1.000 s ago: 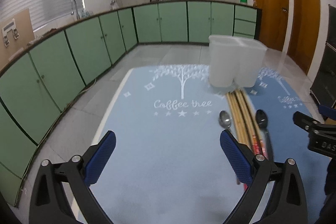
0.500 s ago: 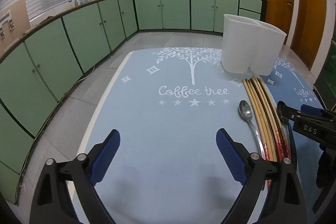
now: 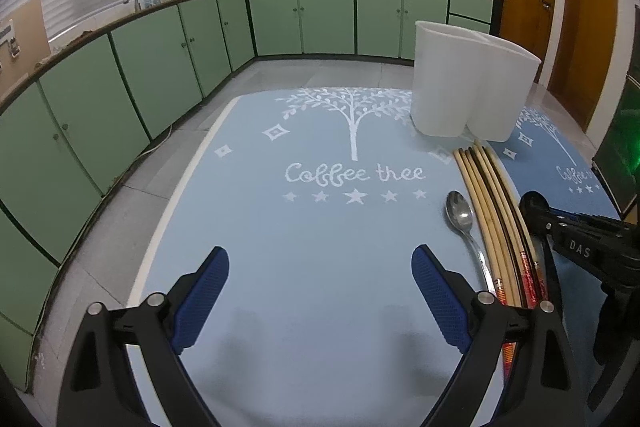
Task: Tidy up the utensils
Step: 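Move the right gripper to the black plastic spoon and close on it, then lower the left gripper onto the silver spoon and close on it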
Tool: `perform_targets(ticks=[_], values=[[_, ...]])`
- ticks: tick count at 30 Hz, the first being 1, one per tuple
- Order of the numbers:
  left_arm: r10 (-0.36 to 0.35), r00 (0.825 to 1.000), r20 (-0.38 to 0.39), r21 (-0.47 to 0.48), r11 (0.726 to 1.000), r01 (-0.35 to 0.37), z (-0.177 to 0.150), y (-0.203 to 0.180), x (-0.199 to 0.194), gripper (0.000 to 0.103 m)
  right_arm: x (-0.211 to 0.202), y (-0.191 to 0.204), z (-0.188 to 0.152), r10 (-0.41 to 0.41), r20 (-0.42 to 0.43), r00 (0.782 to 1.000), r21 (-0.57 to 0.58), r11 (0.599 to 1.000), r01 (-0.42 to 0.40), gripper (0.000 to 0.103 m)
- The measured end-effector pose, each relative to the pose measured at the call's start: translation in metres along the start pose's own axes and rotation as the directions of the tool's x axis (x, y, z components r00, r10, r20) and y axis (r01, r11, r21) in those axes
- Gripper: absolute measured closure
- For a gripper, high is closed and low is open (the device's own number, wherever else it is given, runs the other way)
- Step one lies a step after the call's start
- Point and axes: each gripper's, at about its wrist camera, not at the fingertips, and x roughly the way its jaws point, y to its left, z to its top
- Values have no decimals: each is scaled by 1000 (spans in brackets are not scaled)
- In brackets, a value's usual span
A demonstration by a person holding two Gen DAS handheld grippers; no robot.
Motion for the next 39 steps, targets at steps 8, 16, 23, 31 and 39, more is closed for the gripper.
perform_targets(ticks=[8, 16, 23, 31, 39], values=[[-13, 1000, -21, 22, 1000, 13, -5, -14, 6, 12, -11, -30, 3, -14, 9, 1000, -22, 1000, 15, 99], [-20, 999, -28, 36, 999, 20, -6, -22, 10, 12, -17, -40, 5, 0, 20, 1000, 29, 1000, 0, 44], [-20, 999, -28, 24, 999, 21, -3, -20, 12, 12, -5, -25, 7, -61, 5, 998, 23, 998, 61, 54], [-40, 999, -25, 26, 999, 41, 1, -26, 16, 12, 4, -20, 4, -110, 4, 994, -1, 994, 110, 64], [-107, 993, -55, 52, 993, 110, 11, -53, 32, 12, -1, -36, 2, -64, 14, 998, 31, 997, 64, 71]])
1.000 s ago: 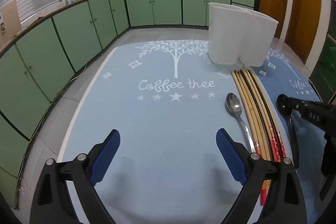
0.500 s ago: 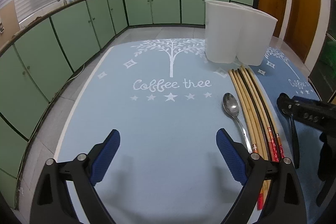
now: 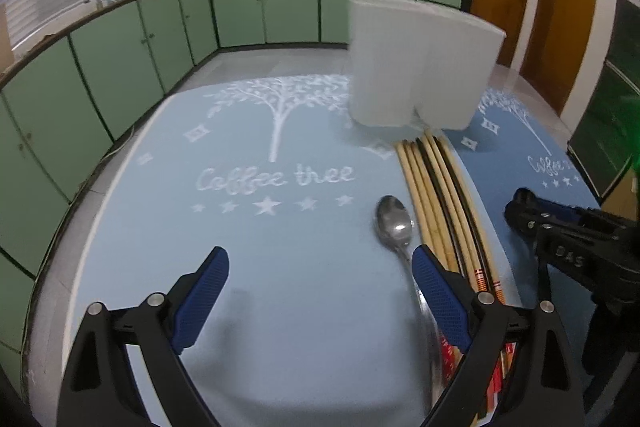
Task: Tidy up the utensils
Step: 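Lower the left gripper onto the silver spoon and close on it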
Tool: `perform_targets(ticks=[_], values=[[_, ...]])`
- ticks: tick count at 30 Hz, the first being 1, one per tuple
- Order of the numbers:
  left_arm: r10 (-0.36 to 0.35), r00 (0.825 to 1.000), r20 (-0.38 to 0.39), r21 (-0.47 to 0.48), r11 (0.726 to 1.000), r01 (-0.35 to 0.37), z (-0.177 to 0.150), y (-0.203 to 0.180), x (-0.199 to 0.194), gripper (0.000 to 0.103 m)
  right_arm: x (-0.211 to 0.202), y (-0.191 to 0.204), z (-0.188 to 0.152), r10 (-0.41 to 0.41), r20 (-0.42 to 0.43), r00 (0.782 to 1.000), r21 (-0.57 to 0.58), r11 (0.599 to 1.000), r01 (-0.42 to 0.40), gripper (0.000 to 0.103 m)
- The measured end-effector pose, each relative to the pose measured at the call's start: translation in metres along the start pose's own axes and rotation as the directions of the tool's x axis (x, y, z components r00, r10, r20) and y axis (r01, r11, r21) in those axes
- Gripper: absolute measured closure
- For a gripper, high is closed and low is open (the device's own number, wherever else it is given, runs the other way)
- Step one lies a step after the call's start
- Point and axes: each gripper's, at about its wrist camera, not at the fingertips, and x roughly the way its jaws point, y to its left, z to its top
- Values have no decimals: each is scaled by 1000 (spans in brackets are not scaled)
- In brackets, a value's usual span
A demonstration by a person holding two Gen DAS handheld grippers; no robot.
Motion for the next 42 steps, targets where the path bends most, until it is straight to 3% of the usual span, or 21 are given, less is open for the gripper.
perform_targets(ticks=[11, 24, 36, 41, 42], values=[[5, 996, -84, 53, 999, -1, 0, -18, 33, 12, -3, -11, -1, 50, 6, 999, 24, 998, -50, 71], [13, 998, -69, 24, 1000, -11, 0, -2, 32, 12, -2, -19, 3, -19, 11, 1000, -78, 997, 20, 70], [8, 997, -74, 30, 1000, -5, 26, -12, 49, 12, -2, -25, 11, 31, -20, 999, -14, 999, -31, 63], [6, 996, -85, 26, 1000, -4, 26, -13, 56, 12, 2, -20, 13, 3, -36, 999, -14, 1000, -3, 62], [-3, 996, -86, 18, 1000, 5, 26, -13, 57, 16, 3, -21, 13, 2, -40, 999, -7, 1000, -2, 62]])
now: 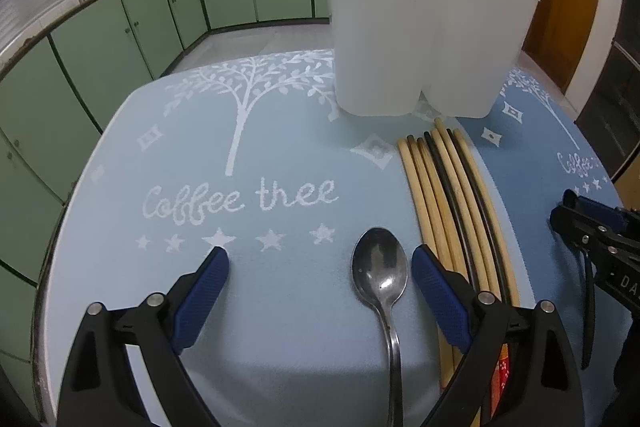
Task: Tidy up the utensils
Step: 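Lower the left gripper onto the silver spoon and close on it, then lift both spoons and drop them into the white utensil holder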
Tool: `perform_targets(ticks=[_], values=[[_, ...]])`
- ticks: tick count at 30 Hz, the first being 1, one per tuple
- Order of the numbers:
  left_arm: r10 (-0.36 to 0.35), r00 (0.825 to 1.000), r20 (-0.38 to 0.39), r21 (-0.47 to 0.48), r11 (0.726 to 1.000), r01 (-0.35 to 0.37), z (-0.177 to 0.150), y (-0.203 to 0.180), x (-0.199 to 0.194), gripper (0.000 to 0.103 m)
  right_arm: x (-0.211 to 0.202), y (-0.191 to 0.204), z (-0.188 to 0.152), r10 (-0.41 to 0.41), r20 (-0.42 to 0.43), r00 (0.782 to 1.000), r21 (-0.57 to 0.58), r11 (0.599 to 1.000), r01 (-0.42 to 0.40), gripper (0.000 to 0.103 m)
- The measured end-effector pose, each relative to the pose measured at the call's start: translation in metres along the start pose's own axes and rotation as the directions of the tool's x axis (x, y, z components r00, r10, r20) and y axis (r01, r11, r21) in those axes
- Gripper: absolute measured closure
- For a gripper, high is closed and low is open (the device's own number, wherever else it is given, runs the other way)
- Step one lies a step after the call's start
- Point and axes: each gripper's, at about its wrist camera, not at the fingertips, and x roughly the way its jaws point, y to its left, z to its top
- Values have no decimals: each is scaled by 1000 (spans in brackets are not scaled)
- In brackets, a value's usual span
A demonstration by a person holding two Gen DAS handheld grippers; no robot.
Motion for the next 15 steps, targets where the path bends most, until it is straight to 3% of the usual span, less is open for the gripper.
perform_targets(ticks=[9, 12, 15], values=[[-92, 996, 13, 10, 996, 92, 3, -11, -9, 73, 3, 4, 7, -21, -60, 998, 34, 999, 23, 61], [-102, 995, 18, 12, 995, 102, 1, -13, -10, 75, 5, 7, 9, -29, -73, 997, 22, 999, 30, 69], [-123, 992, 31, 2, 992, 123, -1, -9, -13, 75, 4, 8, 9, -15, -71, 997, 10, 1000, 16, 70]])
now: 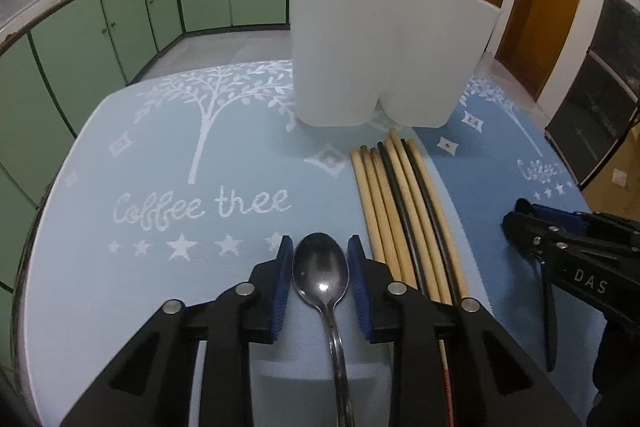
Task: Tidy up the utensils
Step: 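Lift both spoons and drop them into the white utensil holder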
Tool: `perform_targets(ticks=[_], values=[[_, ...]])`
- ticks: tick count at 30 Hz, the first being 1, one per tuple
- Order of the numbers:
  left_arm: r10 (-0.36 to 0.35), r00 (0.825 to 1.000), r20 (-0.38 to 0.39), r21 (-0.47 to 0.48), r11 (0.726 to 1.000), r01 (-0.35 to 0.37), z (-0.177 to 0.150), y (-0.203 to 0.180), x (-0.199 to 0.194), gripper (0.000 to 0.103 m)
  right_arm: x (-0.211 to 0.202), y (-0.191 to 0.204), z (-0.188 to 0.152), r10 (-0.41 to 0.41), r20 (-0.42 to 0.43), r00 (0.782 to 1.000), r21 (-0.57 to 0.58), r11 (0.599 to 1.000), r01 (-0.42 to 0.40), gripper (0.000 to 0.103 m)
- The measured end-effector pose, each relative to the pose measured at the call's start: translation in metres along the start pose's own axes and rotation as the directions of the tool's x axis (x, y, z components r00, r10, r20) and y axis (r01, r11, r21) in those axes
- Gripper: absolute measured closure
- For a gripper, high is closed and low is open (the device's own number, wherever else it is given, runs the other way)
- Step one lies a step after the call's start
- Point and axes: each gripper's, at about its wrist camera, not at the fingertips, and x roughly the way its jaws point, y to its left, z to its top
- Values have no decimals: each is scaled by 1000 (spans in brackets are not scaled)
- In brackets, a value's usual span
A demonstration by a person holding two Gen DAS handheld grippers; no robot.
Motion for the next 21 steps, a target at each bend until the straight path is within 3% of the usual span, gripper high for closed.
perform_targets(ticks=[3, 7, 14, 21], values=[[-27, 998, 52, -14, 999, 28, -4, 5, -14, 75, -14, -2, -5, 35, 74, 997, -7, 999, -35, 70], [-50, 987, 152, -20, 998, 54, -9, 9, -39, 75, -41, -2, -13, 119, 209, 971, -41, 993, -113, 70], [-58, 936, 348, -21, 997, 70, -17, 12, -85, 75, -78, -7, -19, 179, 375, 910, -59, 984, -169, 70], [-72, 886, 458, -30, 995, 96, -9, 19, -108, 75, -100, -10, -10, 207, 469, 859, -86, 978, -189, 70]])
